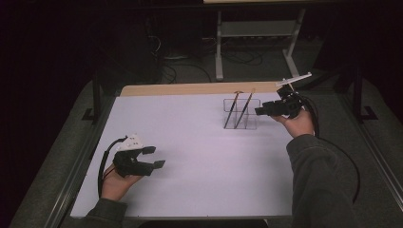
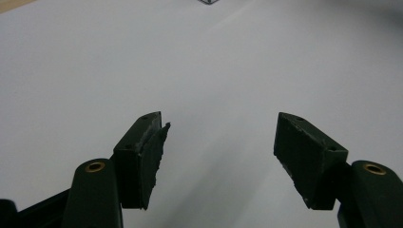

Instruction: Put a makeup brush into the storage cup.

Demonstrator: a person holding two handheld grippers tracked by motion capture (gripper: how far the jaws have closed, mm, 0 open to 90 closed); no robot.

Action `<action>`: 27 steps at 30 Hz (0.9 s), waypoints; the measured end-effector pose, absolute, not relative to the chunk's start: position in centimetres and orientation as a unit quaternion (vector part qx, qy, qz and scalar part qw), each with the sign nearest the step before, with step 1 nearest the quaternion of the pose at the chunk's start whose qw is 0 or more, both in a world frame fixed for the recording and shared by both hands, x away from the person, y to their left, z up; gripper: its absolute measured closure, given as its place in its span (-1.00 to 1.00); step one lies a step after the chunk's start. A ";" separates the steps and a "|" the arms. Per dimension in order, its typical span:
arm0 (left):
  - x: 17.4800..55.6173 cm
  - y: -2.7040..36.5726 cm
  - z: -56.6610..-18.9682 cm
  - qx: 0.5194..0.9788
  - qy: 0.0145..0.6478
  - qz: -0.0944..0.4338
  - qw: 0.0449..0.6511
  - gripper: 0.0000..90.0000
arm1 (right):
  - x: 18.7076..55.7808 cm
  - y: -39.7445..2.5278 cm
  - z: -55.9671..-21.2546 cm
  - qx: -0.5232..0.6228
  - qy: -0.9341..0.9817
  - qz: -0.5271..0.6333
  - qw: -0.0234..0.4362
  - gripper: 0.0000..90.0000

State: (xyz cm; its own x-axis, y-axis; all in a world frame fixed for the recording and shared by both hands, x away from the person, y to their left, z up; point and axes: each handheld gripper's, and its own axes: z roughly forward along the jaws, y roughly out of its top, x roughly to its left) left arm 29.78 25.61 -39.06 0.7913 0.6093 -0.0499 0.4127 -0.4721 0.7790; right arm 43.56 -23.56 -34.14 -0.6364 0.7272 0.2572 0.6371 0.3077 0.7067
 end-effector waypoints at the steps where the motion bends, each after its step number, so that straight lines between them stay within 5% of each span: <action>1: 29.8 25.6 -39.1 0.850 0.301 0.117 0.416 -0.27 | 43.5 -23.7 -34.2 0.421 0.808 0.409 0.056 0.00; 27: 29.9 25.8 -39.3 0.847 0.310 0.114 0.417 -0.30 | 41.5 -24.2 -35.3 0.418 0.802 0.423 0.059 -0.15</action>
State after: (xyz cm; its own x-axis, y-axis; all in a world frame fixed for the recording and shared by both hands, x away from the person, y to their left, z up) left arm 29.89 25.76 -39.26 0.7820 0.6199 -0.0642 0.4290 -0.4607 0.7770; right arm 41.50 -24.19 -35.28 -0.6432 0.7201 0.2602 0.6210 0.2917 0.7275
